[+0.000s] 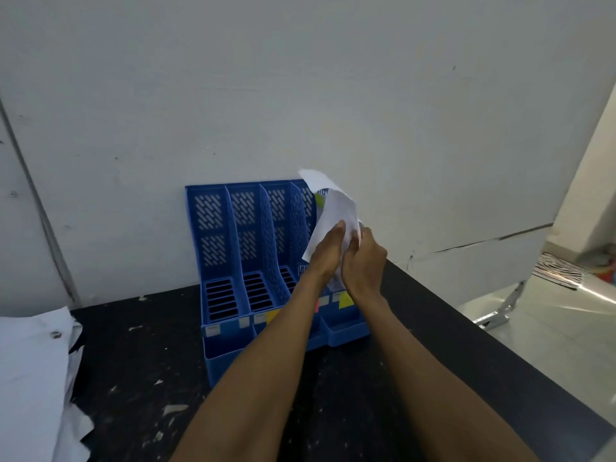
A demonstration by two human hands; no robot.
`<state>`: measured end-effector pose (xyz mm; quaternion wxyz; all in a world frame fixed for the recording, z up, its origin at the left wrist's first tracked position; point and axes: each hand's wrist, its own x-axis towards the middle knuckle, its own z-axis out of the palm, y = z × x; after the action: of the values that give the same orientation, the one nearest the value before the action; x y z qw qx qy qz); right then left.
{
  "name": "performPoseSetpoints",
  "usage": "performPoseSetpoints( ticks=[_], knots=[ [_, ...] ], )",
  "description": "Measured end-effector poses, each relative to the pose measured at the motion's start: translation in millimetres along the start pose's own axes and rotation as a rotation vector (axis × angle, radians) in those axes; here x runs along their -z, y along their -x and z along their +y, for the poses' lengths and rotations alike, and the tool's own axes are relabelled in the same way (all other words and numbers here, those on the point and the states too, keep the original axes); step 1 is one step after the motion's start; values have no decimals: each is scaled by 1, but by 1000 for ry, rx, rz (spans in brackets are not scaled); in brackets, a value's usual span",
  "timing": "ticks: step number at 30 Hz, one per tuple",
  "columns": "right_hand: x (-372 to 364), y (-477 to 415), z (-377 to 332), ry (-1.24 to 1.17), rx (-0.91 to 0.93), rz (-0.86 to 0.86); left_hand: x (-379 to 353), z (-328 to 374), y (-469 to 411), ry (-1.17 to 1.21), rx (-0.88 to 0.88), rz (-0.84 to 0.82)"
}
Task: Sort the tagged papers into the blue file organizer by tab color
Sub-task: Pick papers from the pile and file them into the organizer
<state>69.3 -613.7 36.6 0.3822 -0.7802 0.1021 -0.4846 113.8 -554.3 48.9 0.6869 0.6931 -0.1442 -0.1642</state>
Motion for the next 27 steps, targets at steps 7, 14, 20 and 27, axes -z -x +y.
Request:
performPoseSetpoints(
  ticks=[7, 14, 20, 27],
  knots=[
    [-12, -2, 7, -71, 7, -18, 1, -3, -20, 83, -111, -61],
    [-17, 4, 17, -63, 42, 43, 4, -13, -33, 20, -22, -38],
    [-18, 2, 23, -65, 15, 20, 7, -14, -34, 12, -110, -105],
    [-36, -9, 21, 15, -169, -245, 18, -22, -43, 20, -130, -51]
  ],
)
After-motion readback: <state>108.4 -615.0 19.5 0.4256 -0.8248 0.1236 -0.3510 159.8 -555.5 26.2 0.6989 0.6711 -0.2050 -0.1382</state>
